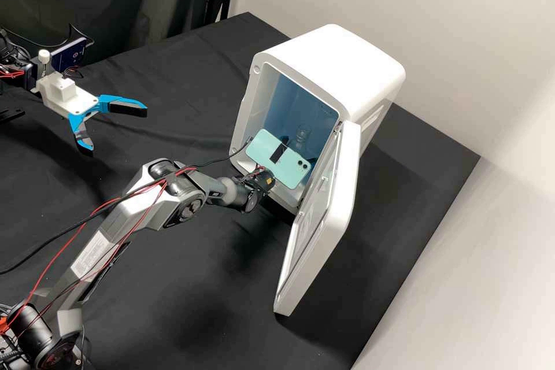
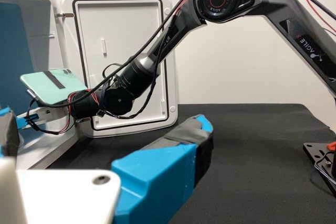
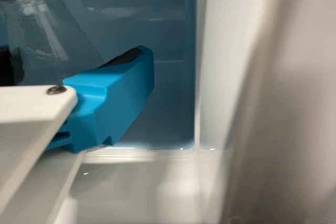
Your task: Place the flask in the incubator
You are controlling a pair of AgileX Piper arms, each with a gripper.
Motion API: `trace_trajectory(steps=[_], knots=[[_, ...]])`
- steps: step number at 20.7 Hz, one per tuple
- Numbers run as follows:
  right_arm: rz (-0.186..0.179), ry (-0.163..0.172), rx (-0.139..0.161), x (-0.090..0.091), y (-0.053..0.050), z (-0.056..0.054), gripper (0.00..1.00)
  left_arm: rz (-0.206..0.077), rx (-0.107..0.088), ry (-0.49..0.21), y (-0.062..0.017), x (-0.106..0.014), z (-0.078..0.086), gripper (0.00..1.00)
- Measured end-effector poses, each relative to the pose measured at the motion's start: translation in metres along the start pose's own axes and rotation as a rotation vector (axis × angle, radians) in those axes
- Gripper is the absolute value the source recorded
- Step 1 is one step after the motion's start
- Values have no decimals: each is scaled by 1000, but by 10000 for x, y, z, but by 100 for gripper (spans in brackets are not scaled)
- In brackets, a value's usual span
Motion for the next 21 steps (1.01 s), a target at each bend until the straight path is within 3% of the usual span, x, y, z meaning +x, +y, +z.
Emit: trace_trajectory(steps=[13, 21], knots=[[-3, -7, 0, -10, -1, 27, 100, 13, 7, -3, 31, -9, 12, 100], [4, -12, -4, -42, 52, 60, 100, 13, 7, -3, 31, -9, 12, 100]])
